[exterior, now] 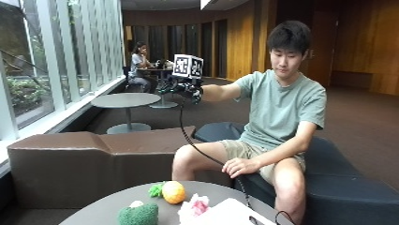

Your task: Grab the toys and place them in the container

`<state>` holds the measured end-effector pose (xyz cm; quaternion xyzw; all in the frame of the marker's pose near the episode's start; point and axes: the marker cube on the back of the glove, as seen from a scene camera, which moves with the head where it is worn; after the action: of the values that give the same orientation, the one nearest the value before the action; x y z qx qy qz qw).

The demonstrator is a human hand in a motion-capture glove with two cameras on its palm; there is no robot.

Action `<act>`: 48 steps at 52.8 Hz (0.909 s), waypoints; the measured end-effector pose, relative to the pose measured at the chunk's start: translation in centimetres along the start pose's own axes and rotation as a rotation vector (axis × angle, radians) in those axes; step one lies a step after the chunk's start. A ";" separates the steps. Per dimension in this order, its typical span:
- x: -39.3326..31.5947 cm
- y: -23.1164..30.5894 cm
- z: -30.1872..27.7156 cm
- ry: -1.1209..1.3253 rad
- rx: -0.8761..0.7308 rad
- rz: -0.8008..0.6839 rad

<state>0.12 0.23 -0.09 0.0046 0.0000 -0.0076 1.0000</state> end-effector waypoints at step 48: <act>1.0 -3.6 15.9 -0.107 -0.001 -0.061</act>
<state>1.07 -3.52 15.82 0.0036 -0.0535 -0.0384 0.9978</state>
